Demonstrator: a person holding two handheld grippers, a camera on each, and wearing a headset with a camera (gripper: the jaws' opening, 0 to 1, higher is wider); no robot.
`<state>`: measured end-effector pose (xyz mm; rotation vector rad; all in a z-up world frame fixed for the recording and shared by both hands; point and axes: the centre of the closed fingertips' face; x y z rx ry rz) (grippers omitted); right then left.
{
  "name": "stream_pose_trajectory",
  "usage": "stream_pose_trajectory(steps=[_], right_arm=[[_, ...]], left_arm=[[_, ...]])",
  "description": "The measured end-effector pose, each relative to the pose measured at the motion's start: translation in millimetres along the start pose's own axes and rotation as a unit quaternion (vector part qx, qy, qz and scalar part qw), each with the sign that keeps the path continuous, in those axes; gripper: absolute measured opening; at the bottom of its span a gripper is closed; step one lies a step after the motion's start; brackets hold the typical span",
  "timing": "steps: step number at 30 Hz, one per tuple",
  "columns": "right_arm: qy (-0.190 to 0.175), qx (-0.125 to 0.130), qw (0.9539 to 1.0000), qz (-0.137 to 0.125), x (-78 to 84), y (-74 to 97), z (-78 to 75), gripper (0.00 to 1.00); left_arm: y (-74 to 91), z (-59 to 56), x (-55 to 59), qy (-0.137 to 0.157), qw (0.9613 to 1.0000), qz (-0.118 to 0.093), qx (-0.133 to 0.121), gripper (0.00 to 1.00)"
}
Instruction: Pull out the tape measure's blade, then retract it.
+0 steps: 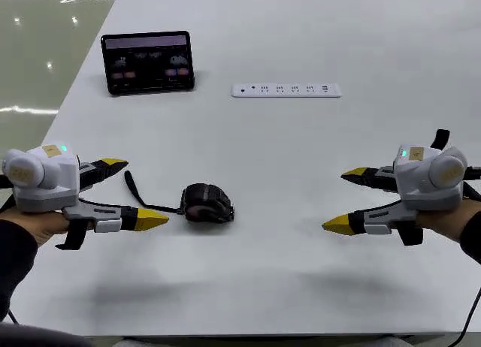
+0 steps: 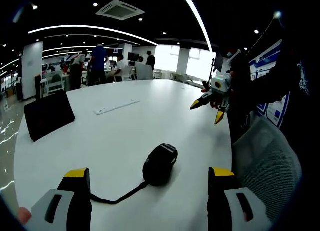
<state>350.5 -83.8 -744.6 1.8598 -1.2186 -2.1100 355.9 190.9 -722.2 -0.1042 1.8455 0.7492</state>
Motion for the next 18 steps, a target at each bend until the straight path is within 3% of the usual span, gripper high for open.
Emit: stream_pose_trajectory(steps=[2, 4, 6, 13, 18], right_arm=[[0.003, -0.011, 0.9999, -0.001, -2.4, -3.0, 4.7, 0.62], [0.005, -0.007, 1.0, 0.002, -3.1, -8.2, 5.5, 0.67], [0.019, -0.012, 0.9995, -0.021, -11.8, -14.2, 8.8, 0.74], [0.028, -0.032, 0.999, -0.013, -16.3, -38.6, 20.6, 0.76], [0.057, -0.045, 0.9974, -0.002, -16.0, -60.7, 27.9, 0.77]], left_arm=[[-4.4, -2.9, -1.5, -0.006, 0.9999, -0.004, 0.007, 0.96], [-9.6, -4.8, 1.0, -0.006, 0.9998, 0.009, 0.014, 0.96], [-15.6, -8.0, 3.7, -0.018, 0.9993, 0.023, 0.022, 0.96], [-34.8, -14.0, 6.6, -0.038, 0.9968, 0.054, 0.045, 1.0], [-48.3, -19.5, 9.3, -0.055, 0.9931, 0.081, 0.065, 0.99]])
Point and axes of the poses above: the centre of the closed fingertips' face, and the gripper's own axes: y roughly backward along the fingers, z roughly to its left, x roughly out of its underside, and after that the axes turned 9 degrees about x, right-handed
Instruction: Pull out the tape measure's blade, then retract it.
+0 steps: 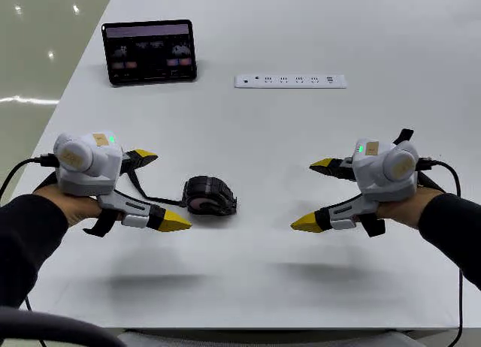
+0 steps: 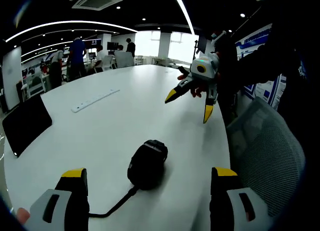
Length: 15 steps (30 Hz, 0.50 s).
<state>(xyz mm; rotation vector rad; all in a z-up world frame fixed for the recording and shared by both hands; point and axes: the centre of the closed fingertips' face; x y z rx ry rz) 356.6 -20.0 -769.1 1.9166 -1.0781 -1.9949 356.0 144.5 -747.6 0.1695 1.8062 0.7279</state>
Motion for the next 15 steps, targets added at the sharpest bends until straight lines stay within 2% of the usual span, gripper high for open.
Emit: stream_pose_trajectory(steps=[4, 7, 9, 12, 15], right_arm=[[0.019, -0.012, 0.9997, 0.009, -3.8, -18.1, 3.9, 0.76], [0.03, -0.019, 0.9993, 0.014, -2.8, -33.1, 5.1, 0.75], [0.036, -0.028, 0.9987, 0.02, -2.3, -43.1, 7.6, 0.71], [0.045, -0.037, 0.998, 0.026, -4.9, -55.2, 13.2, 0.66], [0.051, -0.045, 0.9972, 0.031, -5.1, -68.5, 19.0, 0.63]], left_arm=[[-11.5, 0.9, 6.8, -0.017, 0.9992, 0.035, 0.011, 0.95], [-19.2, 1.7, 6.5, -0.025, 0.9985, 0.044, 0.019, 0.91], [-23.2, 3.7, 11.0, -0.038, 0.9966, 0.069, 0.024, 0.84], [-30.9, 4.3, 12.2, -0.046, 0.9948, 0.084, 0.034, 0.8], [-38.5, 3.3, 12.1, -0.05, 0.9938, 0.088, 0.045, 0.8]])
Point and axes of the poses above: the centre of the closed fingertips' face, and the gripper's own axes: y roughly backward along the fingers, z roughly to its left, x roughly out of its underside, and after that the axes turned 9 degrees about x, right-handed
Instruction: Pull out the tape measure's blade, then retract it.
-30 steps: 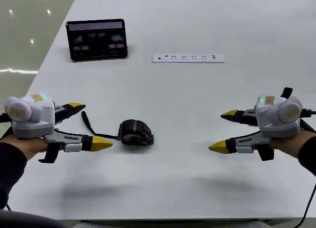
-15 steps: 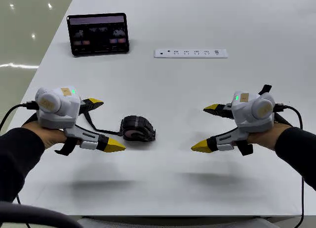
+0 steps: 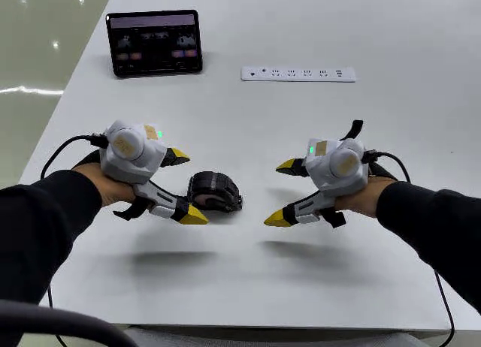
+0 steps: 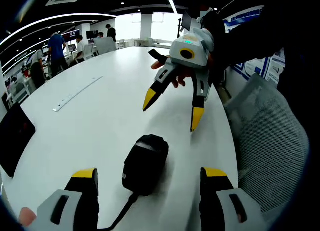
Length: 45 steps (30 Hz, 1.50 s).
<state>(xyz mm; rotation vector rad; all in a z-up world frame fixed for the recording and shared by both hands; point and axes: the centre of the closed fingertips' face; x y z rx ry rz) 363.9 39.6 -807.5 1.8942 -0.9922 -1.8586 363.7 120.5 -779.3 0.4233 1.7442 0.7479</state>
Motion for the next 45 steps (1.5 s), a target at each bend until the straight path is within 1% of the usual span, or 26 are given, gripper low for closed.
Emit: stream_pose_trajectory(steps=[1, 2, 4, 6, 8, 9, 10, 11, 13, 15, 16, 17, 18, 19, 21, 23, 25, 27, 29, 33, 35, 36, 39, 45], right_arm=[[0.002, -0.002, 1.0, 0.001, -1.2, -3.3, 1.8, 0.63], [0.009, -0.003, 1.0, -0.001, -3.0, -7.9, 3.6, 0.63], [0.012, -0.013, 0.9998, -0.005, -6.3, -14.0, 7.6, 0.62], [0.016, -0.016, 0.9997, -0.007, -7.4, -19.0, 9.1, 0.63], [0.016, -0.02, 0.9996, -0.006, -8.6, -24.4, 10.6, 0.64], [0.018, -0.023, 0.9996, -0.005, -8.4, -26.1, 11.6, 0.62], [0.019, -0.026, 0.9995, -0.005, -9.4, -27.4, 12.8, 0.6], [0.022, -0.028, 0.9994, -0.004, -9.4, -28.9, 13.6, 0.57], [0.027, -0.031, 0.9992, -0.005, -9.0, -34.0, 14.7, 0.56], [0.032, -0.036, 0.9988, -0.004, -9.6, -37.9, 16.8, 0.52], [0.036, -0.038, 0.9986, -0.003, -9.5, -39.0, 17.5, 0.47], [0.042, -0.037, 0.9984, 0.001, -8.2, -41.0, 17.6, 0.43], [0.048, -0.033, 0.9983, 0.004, -7.7, -41.5, 16.9, 0.39], [0.049, -0.036, 0.9982, 0.004, -8.0, -41.5, 17.7, 0.35], [0.055, -0.034, 0.9979, 0.008, -7.2, -42.8, 16.6, 0.29], [0.056, -0.035, 0.9978, 0.009, -6.9, -43.7, 15.5, 0.22], [0.061, -0.032, 0.9976, 0.011, -6.8, -44.5, 13.5, 0.2], [0.064, -0.03, 0.9975, 0.01, -7.7, -45.4, 12.4, 0.19], [0.068, -0.033, 0.9971, 0.011, -7.7, -45.6, 13.4, 0.18], [0.072, -0.034, 0.9968, 0.013, -7.5, -45.7, 13.1, 0.18], [0.08, -0.034, 0.9961, 0.015, -6.3, -45.7, 12.4, 0.14], [0.078, -0.03, 0.9964, 0.014, -6.5, -46.2, 11.7, 0.13], [0.084, -0.037, 0.9957, 0.015, -6.1, -46.3, 12.9, 0.13], [0.072, -0.039, 0.9964, 0.022, -5.5, -47.0, 11.8, 0.12]], left_arm=[[-2.3, 0.1, 0.7, 0.0, 1.0, 0.002, 0.004, 0.8], [-6.1, -2.4, 0.6, 0.0, 0.9999, 0.0, 0.016, 0.81], [-11.0, -5.2, -1.7, -0.002, 0.9996, -0.008, 0.025, 0.81], [-14.2, -6.4, -1.1, -0.005, 0.9996, -0.004, 0.027, 0.81], [-17.1, -9.2, -4.0, -0.002, 0.9994, -0.01, 0.034, 0.81], [-18.2, -10.3, -4.6, -0.002, 0.9993, -0.011, 0.036, 0.8], [-20.4, -11.5, -4.1, -0.004, 0.9992, -0.008, 0.039, 0.8], [-21.4, -12.4, -3.8, -0.008, 0.9991, -0.005, 0.04, 0.77], [-24.2, -12.2, -4.1, -0.017, 0.9991, -0.004, 0.039, 0.76], [-25.7, -13.2, -2.8, -0.019, 0.9988, 0.002, 0.045, 0.72], [-26.5, -13.1, -2.1, -0.022, 0.9987, 0.005, 0.046, 0.69], [-26.7, -9.4, -1.2, -0.037, 0.9986, 0.012, 0.037, 0.66], [-26.6, -9.8, -1.0, -0.036, 0.9985, 0.013, 0.038, 0.63], [-26.3, -7.4, -1.3, -0.035, 0.9987, 0.014, 0.035, 0.6], [-25.0, -3.6, -2.2, -0.034, 0.9989, 0.014, 0.031, 0.54], [-24.5, 0.4, -0.7, -0.045, 0.9985, 0.024, 0.022, 0.48], [-24.8, 2.8, -0.6, -0.051, 0.9981, 0.029, 0.017, 0.44], [-24.7, 7.9, 0.5, -0.066, 0.9971, 0.038, 0.004, 0.38], [-24.8, 9.0, 0.8, -0.071, 0.9966, 0.042, 0.001, 0.34], [-25.8, 9.4, 2.6, -0.081, 0.9956, 0.048, 0.0, 0.34], [-26.4, 10.2, 4.3, -0.094, 0.9941, 0.054, -0.002, 0.34], [-26.5, 10.3, 4.7, -0.096, 0.9938, 0.056, -0.002, 0.34], [-26.4, 10.1, 4.3, -0.096, 0.9936, 0.059, -0.001, 0.34], [-26.9, 11.3, 4.5, -0.093, 0.9938, 0.06, -0.003, 0.34]])
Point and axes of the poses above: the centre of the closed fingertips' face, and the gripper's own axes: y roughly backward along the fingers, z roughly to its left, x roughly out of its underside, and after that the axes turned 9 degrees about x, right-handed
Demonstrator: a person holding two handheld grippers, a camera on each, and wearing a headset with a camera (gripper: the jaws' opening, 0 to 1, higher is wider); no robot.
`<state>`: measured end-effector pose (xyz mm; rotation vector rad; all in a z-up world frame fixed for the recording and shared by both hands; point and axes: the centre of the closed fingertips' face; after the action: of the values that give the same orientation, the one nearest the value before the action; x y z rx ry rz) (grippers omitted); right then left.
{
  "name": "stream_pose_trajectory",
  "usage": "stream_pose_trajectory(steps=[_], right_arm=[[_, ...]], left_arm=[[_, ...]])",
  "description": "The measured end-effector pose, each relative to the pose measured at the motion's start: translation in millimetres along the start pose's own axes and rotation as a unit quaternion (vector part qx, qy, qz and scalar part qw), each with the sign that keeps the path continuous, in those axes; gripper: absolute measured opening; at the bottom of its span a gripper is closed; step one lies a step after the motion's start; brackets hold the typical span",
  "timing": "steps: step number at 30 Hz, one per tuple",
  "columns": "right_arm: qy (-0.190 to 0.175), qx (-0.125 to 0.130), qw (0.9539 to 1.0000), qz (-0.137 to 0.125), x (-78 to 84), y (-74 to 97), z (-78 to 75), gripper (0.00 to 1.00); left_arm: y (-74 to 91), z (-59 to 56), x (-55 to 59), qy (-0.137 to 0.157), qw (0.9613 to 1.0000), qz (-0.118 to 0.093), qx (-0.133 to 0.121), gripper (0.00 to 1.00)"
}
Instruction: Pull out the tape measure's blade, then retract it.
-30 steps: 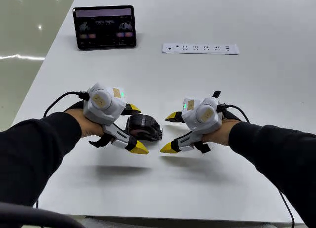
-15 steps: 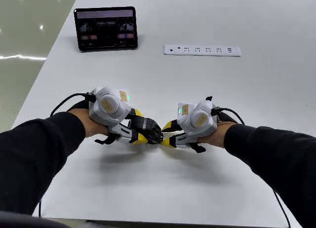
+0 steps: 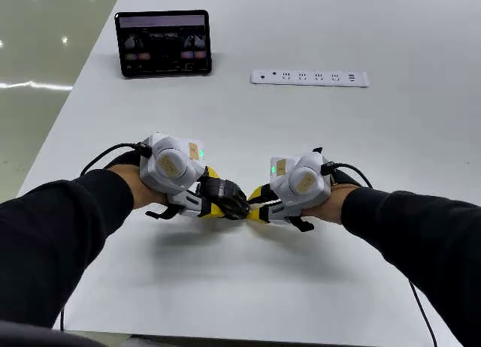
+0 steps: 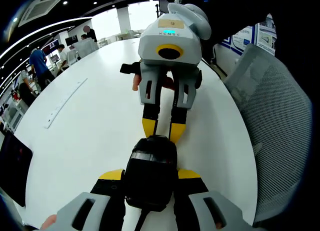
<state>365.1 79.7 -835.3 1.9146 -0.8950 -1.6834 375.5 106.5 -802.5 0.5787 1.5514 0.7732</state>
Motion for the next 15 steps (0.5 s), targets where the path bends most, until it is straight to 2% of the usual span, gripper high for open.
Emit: stream_pose_trajectory(steps=[5, 8, 9, 15], right_arm=[[-0.003, -0.002, 1.0, 0.005, 0.4, -0.6, 0.1, 0.12], [-0.019, -0.005, 0.9998, 0.005, 1.1, -0.6, -0.5, 0.12], [-0.007, -0.005, 1.0, 0.002, 0.9, -0.4, 0.4, 0.12], [0.014, -0.01, 0.9998, -0.009, 0.1, 0.4, 1.6, 0.12]], left_arm=[[-0.6, 0.2, 0.2, 0.008, 1.0, 0.0, 0.002, 0.34], [-0.9, 1.1, 1.4, 0.004, 1.0, 0.003, 0.003, 0.34], [-0.8, 1.0, 1.8, -0.006, 1.0, 0.004, 0.003, 0.34], [-0.7, 0.9, 1.8, -0.006, 1.0, 0.0, 0.001, 0.33]])
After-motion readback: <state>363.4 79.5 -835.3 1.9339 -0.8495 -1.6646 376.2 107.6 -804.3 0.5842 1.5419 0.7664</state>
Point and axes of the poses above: the centre of the closed fingertips' face, and the gripper's own axes: y roughly backward along the fingers, z roughly to its left, x roughly out of its underside, and after that the axes turned 9 degrees about x, right-handed
